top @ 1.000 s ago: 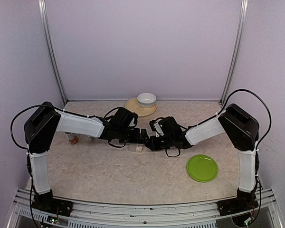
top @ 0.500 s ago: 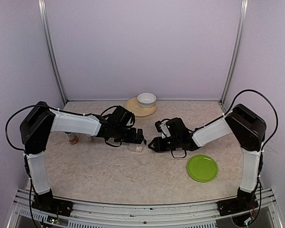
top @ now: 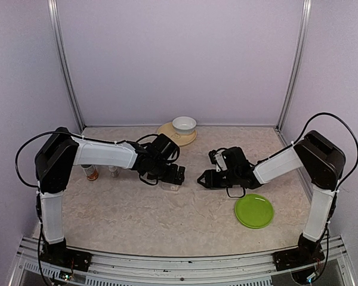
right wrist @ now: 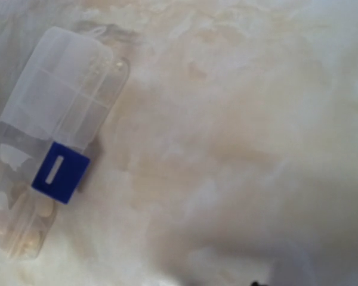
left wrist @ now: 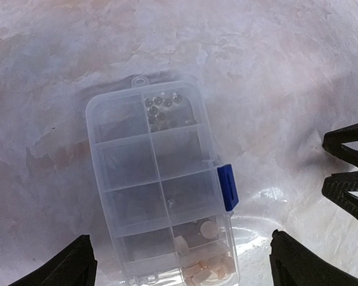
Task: Sort the pills into containers
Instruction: Pick up the pill container from the center of the board.
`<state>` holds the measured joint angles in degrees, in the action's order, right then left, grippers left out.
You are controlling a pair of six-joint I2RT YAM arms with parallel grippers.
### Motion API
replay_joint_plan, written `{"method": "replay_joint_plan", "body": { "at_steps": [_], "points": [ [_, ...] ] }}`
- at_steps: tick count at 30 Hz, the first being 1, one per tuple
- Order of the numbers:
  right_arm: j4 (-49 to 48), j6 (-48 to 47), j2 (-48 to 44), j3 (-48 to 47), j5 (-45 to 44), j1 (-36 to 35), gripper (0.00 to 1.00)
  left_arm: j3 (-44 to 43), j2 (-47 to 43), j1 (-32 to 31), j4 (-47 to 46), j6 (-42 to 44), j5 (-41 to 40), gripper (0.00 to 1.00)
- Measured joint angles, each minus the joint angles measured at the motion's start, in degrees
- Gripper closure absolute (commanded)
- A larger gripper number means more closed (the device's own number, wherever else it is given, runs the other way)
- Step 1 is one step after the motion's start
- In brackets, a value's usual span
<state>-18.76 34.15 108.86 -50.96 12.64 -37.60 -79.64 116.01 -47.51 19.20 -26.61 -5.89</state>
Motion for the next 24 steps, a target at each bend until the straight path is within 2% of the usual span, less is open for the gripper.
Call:
{"method": "replay_joint_plan", "body": {
  "at_steps": [15,20,24],
  "points": [
    [-1.0,0.0,-0.8,1.3,0.0,0.0,0.46,-3.8,4.9,-1.1,6.9,0.3,-4.1,0.02],
    [-1.9,0.0,-0.9,2.0,0.2,0.2,0.45,-4.2,5.3,-1.1,7.5,0.9,-4.9,0.09],
    [-2.1,0.0,-1.1,2.3,0.4,0.4,0.45,-4.2,5.4,-1.1,7.7,1.6,-5.0,0.20]
  ]
}}
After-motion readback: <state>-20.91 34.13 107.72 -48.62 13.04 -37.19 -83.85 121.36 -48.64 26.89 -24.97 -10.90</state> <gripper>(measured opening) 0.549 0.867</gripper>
